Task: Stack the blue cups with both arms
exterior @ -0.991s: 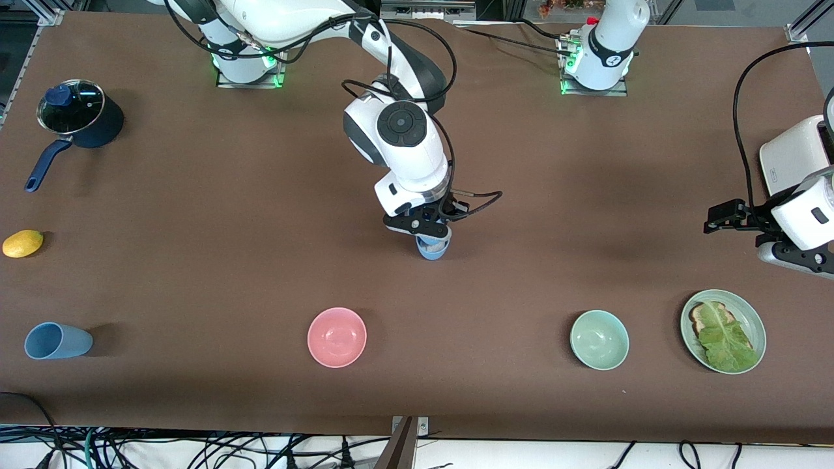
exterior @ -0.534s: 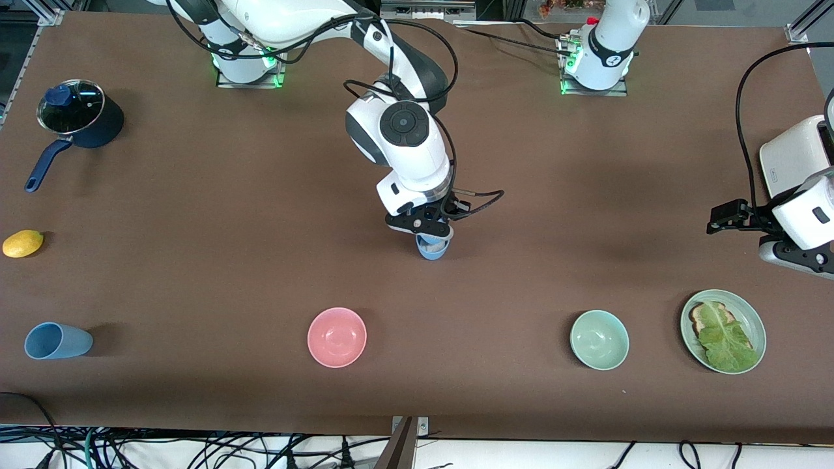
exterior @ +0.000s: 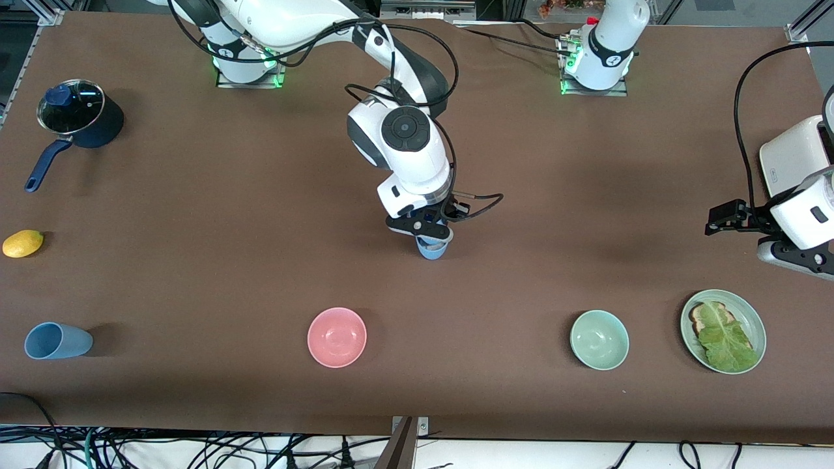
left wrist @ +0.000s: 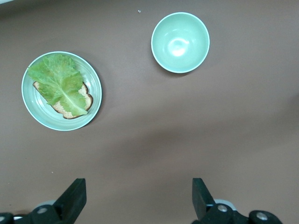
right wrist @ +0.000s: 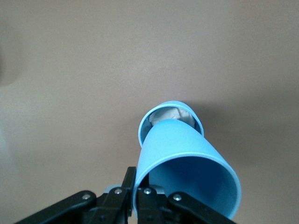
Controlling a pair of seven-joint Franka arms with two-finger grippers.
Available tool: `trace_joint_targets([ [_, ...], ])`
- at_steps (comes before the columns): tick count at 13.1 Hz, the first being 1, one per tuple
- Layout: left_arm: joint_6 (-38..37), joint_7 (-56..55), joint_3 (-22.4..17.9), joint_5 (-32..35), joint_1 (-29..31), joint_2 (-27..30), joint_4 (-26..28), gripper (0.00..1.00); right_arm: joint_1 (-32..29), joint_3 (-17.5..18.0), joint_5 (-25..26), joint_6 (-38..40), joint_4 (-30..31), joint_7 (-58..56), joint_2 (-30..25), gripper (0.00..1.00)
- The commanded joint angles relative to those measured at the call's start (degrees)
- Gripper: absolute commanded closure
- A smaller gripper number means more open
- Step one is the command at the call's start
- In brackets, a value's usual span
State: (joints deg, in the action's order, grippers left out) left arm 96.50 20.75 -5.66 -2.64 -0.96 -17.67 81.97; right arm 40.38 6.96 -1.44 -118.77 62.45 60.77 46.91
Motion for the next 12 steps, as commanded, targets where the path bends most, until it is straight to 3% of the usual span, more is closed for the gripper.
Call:
trace_joint_targets([
  [1, -0.26, 1.23, 0.74, 0.62, 0.26, 0.35, -0.68, 0.00, 0.32, -0.37, -0.32, 0.12, -2.77, 0.50, 1.43, 1.00],
  [2, -0.26, 1.14, 0.83, 0.62, 0.17, 0.44, -0.68, 0.00, 0.32, -0.46, -0.06, -0.93, -2.77, 0.32, 1.43, 1.00],
  [3, -0.26, 1.22, 0.83, 0.62, 0.17, 0.44, -0.76, 0.00, 0.23, -0.46, 0.03, -2.07, -2.77, 0.06, 1.43, 0.91],
  [4, -0.35, 1.23, 0.83, 0.79, 0.08, 0.62, -0.94, 0.00, 0.23, -0.63, 0.38, -3.04, -2.77, -0.29, 1.51, 0.80],
  [6, -0.61, 0.79, 0.83, 0.88, -0.09, 0.97, -3.21, 0.00, 0.32, -0.81, 3.09, -3.57, -2.77, -2.57, 1.78, 0.47],
  [9, -1.58, -0.70, 0.83, 0.00, -0.09, 1.32, -3.75, 0.01, 0.32, -0.90, 4.42, -3.14, -2.69, -5.12, 1.78, 0.26],
  [10, -1.84, -3.32, 0.83, 0.00, -0.09, 1.41, -3.75, 0.01, 0.23, -0.90, 4.77, -2.70, -2.69, -5.74, 1.52, 0.05],
  [12, -2.46, -7.72, 0.83, -1.31, -0.09, 2.02, -3.75, 0.01, -0.38, -1.25, 5.13, 1.23, -2.69, -9.24, 0.90, 0.00],
])
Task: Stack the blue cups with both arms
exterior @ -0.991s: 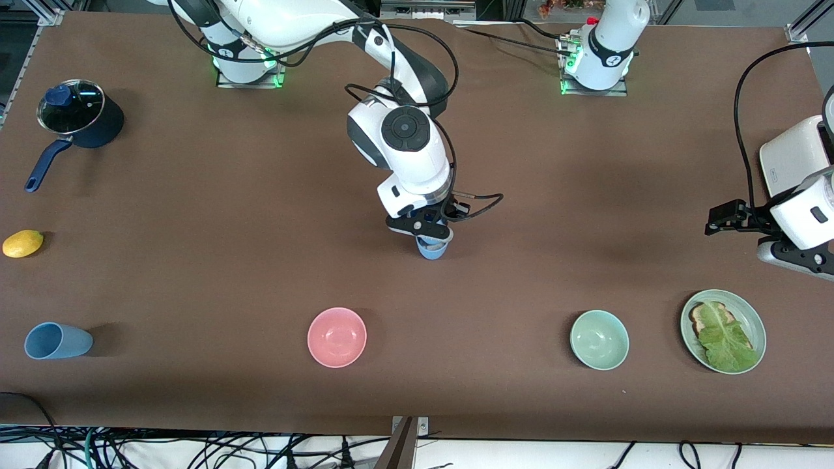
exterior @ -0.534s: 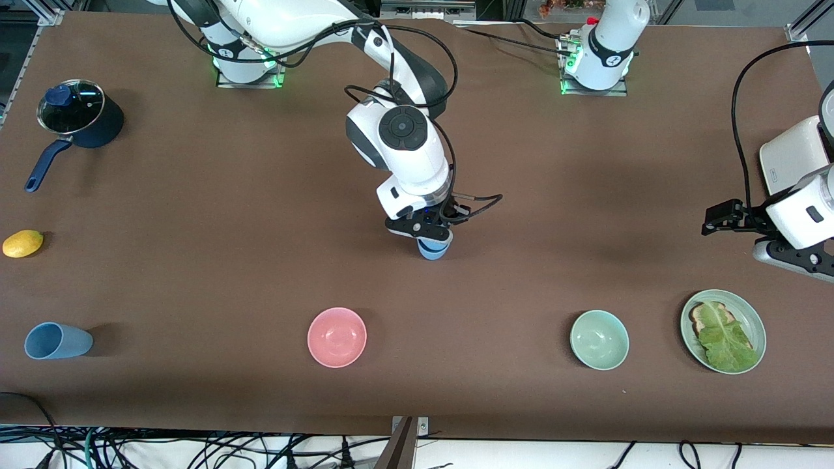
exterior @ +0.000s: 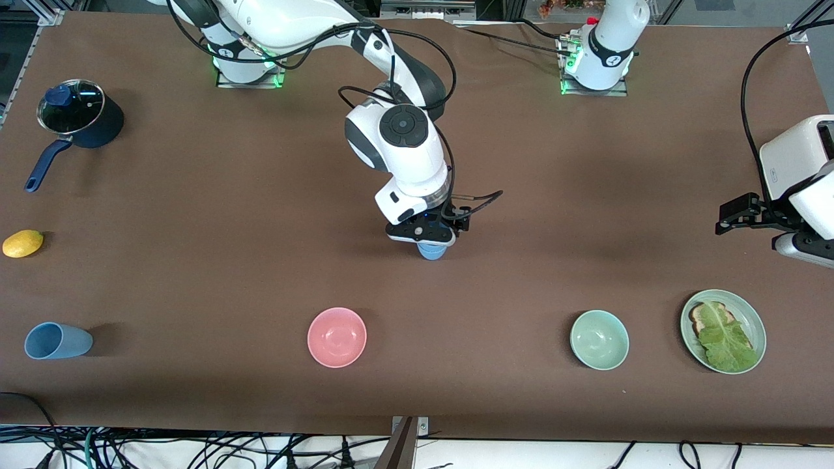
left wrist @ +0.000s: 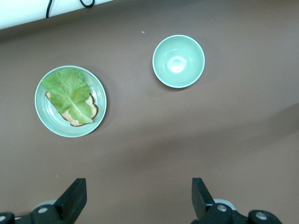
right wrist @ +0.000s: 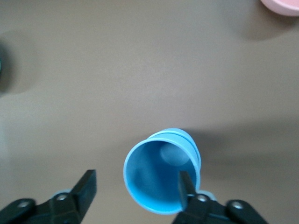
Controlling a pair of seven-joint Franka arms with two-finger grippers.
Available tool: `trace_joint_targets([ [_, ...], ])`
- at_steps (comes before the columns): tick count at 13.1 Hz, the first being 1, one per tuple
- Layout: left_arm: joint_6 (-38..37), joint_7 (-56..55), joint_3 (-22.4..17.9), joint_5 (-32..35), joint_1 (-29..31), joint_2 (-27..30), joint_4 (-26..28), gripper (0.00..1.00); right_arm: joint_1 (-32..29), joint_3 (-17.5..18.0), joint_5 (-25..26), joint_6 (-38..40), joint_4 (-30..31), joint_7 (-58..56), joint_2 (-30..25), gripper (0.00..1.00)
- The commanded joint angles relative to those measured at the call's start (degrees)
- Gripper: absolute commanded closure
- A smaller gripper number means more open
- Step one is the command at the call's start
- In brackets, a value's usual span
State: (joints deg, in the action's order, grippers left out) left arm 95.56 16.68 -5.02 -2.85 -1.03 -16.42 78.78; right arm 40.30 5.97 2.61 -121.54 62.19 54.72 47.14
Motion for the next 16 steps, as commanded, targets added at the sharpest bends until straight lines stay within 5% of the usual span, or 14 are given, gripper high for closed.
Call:
trace_joint_targets([
  [1, -1.60, -5.15, 0.18, -1.10, -0.02, 0.78, -0.55, 0.01, -0.75, -0.25, 0.99, 8.82, -2.52, -7.13, -0.03, 0.00],
  [8, -8.37, -20.00, 0.09, -2.68, -2.04, 0.60, -5.56, 0.01, -9.27, -0.95, 0.46, 27.57, -0.42, -24.82, -8.20, 0.00],
  [14, -9.16, -19.57, -0.52, -2.51, -1.78, 1.30, -5.48, 0.01, -15.67, -4.38, -0.33, 27.94, 11.44, -35.81, -18.82, 0.00],
  [16, -9.16, -19.40, -0.52, -2.42, -1.61, 1.22, -5.48, 0.01, -20.68, -4.12, -1.38, 24.88, 20.73, -39.06, -25.40, 0.00],
])
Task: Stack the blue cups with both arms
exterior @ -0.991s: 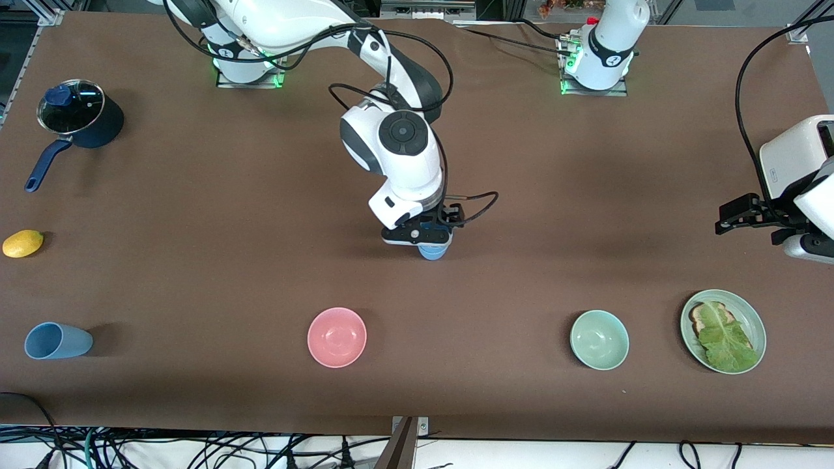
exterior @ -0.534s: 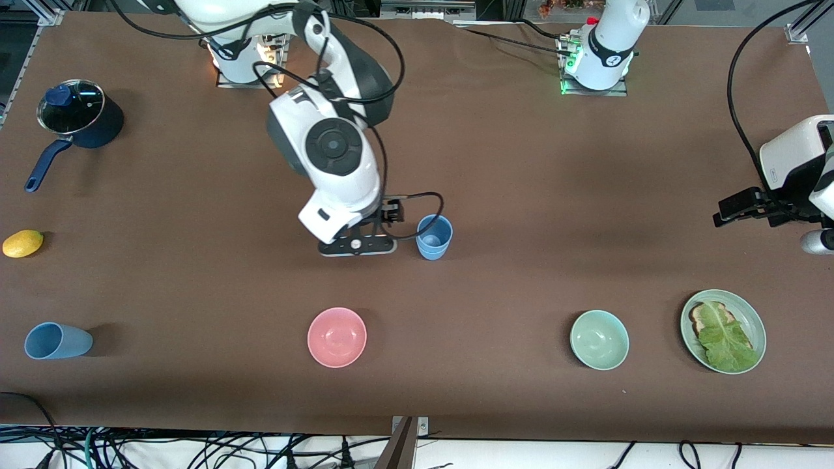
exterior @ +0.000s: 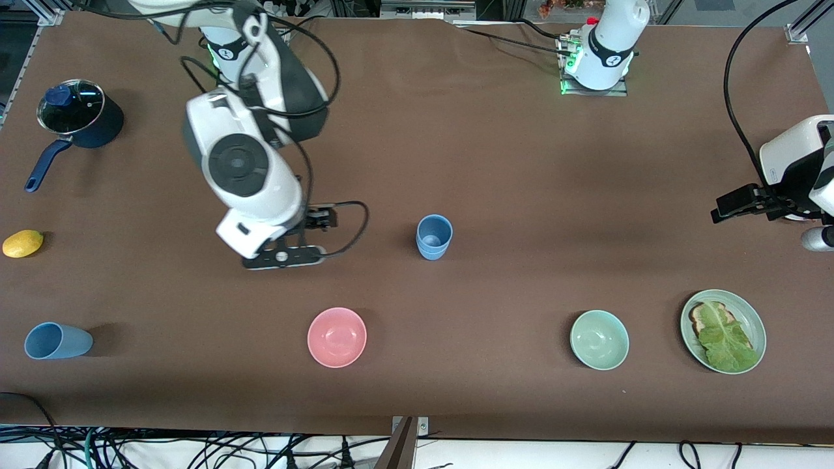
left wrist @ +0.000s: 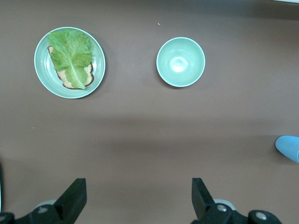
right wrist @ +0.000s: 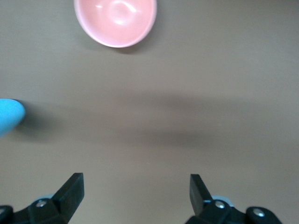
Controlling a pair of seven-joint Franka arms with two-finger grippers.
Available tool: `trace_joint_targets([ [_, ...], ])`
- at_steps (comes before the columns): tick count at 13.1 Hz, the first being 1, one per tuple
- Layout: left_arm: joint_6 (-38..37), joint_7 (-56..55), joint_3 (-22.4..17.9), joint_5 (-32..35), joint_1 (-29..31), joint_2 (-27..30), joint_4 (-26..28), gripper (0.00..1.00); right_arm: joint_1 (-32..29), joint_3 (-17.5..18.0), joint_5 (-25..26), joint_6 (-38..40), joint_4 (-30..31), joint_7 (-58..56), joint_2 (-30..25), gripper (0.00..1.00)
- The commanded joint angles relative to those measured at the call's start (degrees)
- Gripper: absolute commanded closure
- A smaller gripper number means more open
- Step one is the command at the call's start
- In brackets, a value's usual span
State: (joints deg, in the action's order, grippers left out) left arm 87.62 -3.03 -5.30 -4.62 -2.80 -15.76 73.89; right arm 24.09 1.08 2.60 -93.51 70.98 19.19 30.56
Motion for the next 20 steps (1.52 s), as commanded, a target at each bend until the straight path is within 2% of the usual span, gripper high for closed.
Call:
trace_joint_targets([
  [1, -1.22, 0.31, -0.24, -0.56, 0.26, 0.64, -0.50, 0.01, -6.66, 0.77, -1.29, -5.26, 17.47, -5.29, -12.25, 0.00],
  [4, -0.52, 0.40, -0.06, -0.65, -0.01, 3.70, 3.78, 0.01, -14.31, 0.86, -0.76, -9.93, 29.62, -8.28, -20.69, 0.00],
  [6, 2.54, 0.14, 0.55, -0.56, 0.08, 7.13, 8.79, 0.01, -18.97, 0.86, -0.93, -10.65, 32.81, -11.61, -25.01, 0.00],
  [8, 3.70, -0.04, 1.17, -0.30, 0.52, 8.72, 11.18, 0.01, -21.09, 0.33, -0.67, -6.54, 32.73, -17.84, -28.09, 0.00],
  [10, 4.57, -0.13, 1.35, -0.12, 0.61, 10.73, 13.28, 0.01, -21.54, -2.12, -0.41, -4.59, 32.64, -19.01, -31.34, 0.00],
  [12, 6.77, -0.13, 2.14, 0.14, 0.87, 13.55, 17.14, 0.01, -21.89, -2.84, -0.41, -0.65, 31.59, -19.02, -33.54, 0.00],
  [15, 6.43, -0.13, 2.23, 0.14, 0.78, 13.39, 16.64, 0.01, -23.82, -2.84, -1.19, 5.50, 26.95, -19.02, -33.11, 0.00],
  [20, 6.25, 0.14, 2.14, 0.14, 0.78, 13.39, 15.50, 0.01, -26.02, -3.80, -3.13, 5.26, 25.52, -19.46, -32.23, 0.00],
])
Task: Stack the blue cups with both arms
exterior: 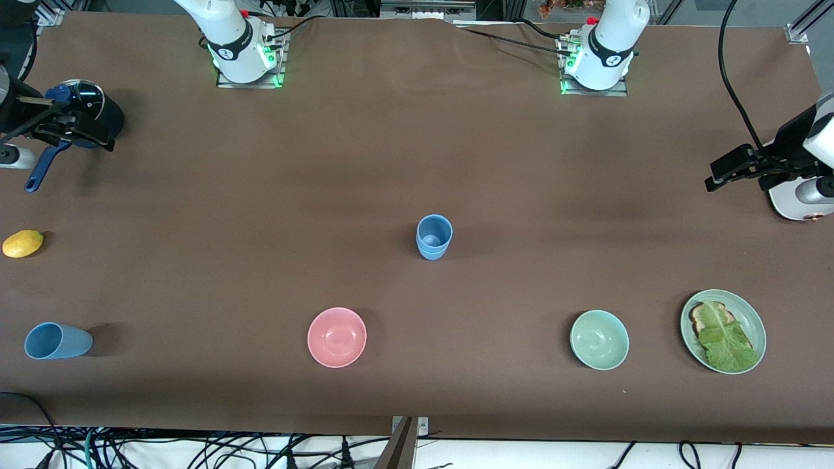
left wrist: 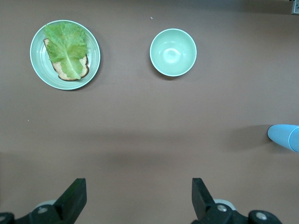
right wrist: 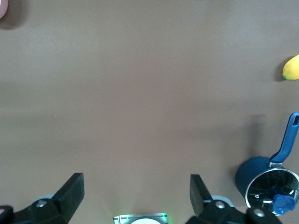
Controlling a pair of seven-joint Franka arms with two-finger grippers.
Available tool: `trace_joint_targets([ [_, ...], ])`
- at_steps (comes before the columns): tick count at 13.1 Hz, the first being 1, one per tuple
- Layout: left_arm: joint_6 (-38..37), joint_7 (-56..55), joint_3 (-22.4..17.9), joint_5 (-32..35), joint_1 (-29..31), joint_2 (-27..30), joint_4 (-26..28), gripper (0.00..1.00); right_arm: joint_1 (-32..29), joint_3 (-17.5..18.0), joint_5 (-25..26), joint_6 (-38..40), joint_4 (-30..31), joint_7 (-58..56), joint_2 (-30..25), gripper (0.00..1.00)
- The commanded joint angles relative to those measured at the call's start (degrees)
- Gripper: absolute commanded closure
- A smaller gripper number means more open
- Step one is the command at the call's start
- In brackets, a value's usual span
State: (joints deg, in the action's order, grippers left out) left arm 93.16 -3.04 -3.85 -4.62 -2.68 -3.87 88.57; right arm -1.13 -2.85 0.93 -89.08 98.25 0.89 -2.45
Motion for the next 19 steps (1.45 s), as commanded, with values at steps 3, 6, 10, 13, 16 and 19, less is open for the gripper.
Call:
trace_joint_targets([
  [3, 0.09, -0.13, 0.68, 0.14, 0.57, 1.50, 0.20, 0.01, -0.46, 0.56, -1.45, 0.75, -1.83, -1.51, 0.78, 0.00],
  [6, 0.09, -0.13, 0.60, 0.05, 0.66, 1.41, 0.03, 0.01, -0.28, 1.35, -1.28, 0.75, -2.27, -1.33, 0.87, 0.00],
  [10, 0.00, -0.30, 0.68, 0.05, 0.57, 1.50, 0.03, 0.01, -0.02, 1.53, -0.93, -0.65, -2.27, -0.02, 0.87, 0.00],
  [13, -0.35, -0.13, 0.77, 0.14, 0.57, 1.50, 0.03, 0.01, 0.69, 1.71, -0.93, -0.83, -2.36, 3.15, 0.87, 0.00],
  [16, -0.44, -0.04, 0.77, 0.05, 0.57, 1.50, -0.06, 0.00, 0.69, 1.71, -0.84, -0.83, -2.27, 3.15, 0.96, 0.00],
  [19, -0.61, 0.05, 0.77, 0.05, 0.57, 1.50, -0.06, 0.00, 0.69, 1.71, -0.84, -0.92, -2.27, 3.06, 0.96, 0.00],
])
